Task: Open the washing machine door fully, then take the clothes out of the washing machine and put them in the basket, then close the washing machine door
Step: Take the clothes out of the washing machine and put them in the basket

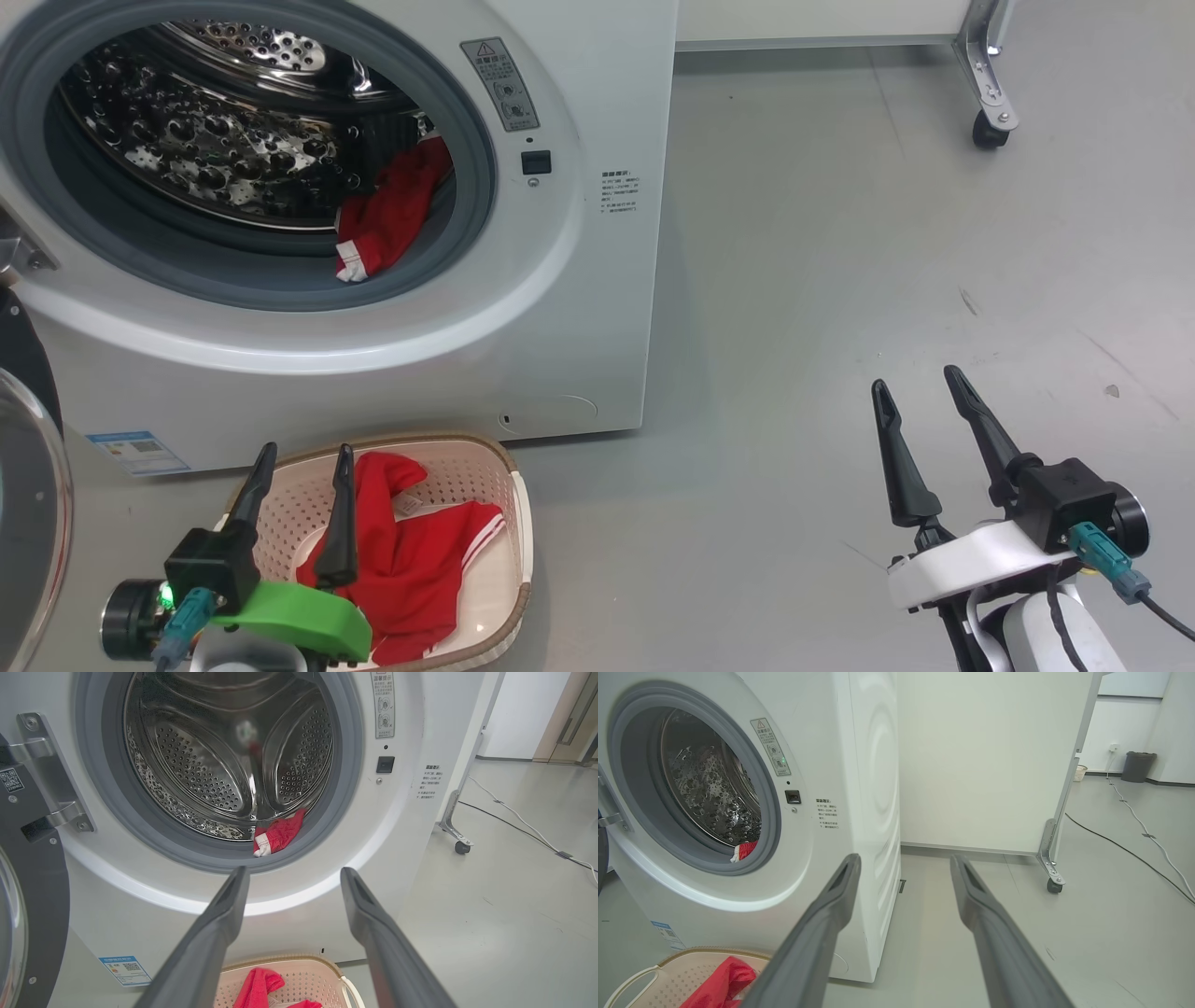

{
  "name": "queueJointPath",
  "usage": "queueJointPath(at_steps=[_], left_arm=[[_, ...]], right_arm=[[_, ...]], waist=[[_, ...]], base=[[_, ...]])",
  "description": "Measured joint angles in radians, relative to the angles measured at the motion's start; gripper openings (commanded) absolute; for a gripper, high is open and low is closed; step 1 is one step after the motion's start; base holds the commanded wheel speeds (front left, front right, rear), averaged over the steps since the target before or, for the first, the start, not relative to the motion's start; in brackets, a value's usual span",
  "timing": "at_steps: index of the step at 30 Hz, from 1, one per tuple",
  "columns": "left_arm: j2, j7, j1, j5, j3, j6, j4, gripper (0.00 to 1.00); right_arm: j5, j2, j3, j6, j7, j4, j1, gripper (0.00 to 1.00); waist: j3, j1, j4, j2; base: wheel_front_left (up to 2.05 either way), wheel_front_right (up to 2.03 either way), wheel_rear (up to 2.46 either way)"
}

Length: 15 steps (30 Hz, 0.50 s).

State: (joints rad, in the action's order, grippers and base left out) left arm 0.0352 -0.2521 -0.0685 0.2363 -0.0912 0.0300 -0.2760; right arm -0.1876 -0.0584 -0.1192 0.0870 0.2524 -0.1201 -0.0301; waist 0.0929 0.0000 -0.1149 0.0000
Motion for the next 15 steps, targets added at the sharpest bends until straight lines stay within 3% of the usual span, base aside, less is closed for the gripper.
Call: queueJointPath(at_steps=[15], left_arm=[[0.0, 0.0, 0.008, 0.0, -0.012, -0.013, 0.021, 1.0]], right_arm=[[0.0, 0.002, 0.002, 0.0, 0.0, 0.001, 0.0, 1.0]], waist=[[0.009, 0.0, -0.001, 0.0]], base=[[0.0, 0.0, 0.0]])
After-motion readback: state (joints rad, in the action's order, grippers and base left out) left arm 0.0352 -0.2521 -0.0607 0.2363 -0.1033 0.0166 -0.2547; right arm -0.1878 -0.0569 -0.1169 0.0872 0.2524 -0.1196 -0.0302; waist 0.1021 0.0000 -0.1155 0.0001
